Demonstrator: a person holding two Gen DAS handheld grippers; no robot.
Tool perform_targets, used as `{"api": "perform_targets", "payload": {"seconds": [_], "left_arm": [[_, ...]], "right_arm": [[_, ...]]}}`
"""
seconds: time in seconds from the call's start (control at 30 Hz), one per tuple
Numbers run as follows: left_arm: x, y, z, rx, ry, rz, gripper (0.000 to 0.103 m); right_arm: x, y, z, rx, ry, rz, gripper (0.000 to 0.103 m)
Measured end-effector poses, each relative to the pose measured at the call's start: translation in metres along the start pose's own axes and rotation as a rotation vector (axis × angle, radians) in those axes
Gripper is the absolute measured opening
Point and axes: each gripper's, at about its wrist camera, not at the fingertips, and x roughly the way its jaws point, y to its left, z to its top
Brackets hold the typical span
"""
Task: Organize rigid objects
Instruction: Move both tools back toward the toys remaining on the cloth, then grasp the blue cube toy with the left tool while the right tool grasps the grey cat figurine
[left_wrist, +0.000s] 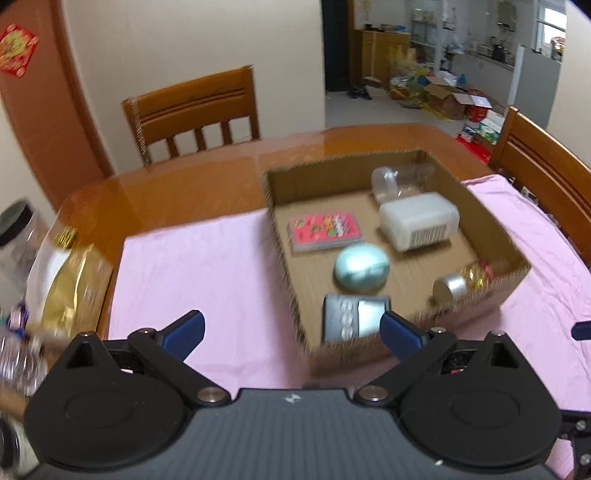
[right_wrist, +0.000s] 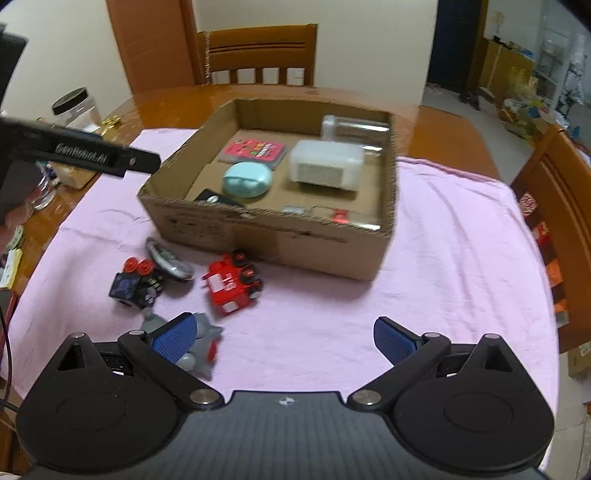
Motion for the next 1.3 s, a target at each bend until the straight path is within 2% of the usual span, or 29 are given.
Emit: {"api": "perform_targets", "payload": {"seconds": [0.3, 0.37, 0.57, 0.67, 0.87, 0.97, 1.17, 1.3], "left_arm": [[-0.015, 0.003, -0.047, -0.15, 0.077, 0.087, 0.101], [-0.019, 0.003, -0.054, -0.155, 0.081, 0.102, 0.101], [-0.016, 0.016, -0.07, -0.157, 0.098, 0.109, 0.101], [-0.012, 0.026, -0.075, -0.145, 0.103, 0.076, 0.101], [-0.004, 0.045, -0.081, -0.108, 0.102, 0.01, 0.101], [0.005, 0.049, -0.081, -0.085, 0.119, -0.015, 0.101], [0.012, 0.041, -0.081, -0.058, 0.117, -0.07, 0.101], [0.015, 0.027, -0.081, -0.04, 0.125, -0.084, 0.101]], "right_arm": [[0.028, 0.021, -0.015, -0.132, 0.036, 0.158, 0.103], [0.035, 0.027, -0.019, -0.144, 0.046, 0.185, 0.103], [0.051, 0.048, -0.026, -0.114, 0.071, 0.196, 0.103], [0.061, 0.062, -0.027, -0.072, 0.055, 0.155, 0.103], [0.086, 0.089, -0.027, 0.033, 0.035, -0.021, 0.103], [0.094, 0.097, -0.029, 0.036, 0.035, -0.107, 0.103], [0.095, 0.081, -0.032, 0.082, 0.045, -0.167, 0.103], [0.09, 0.055, -0.038, 0.118, 0.057, -0.186, 0.103]]}}
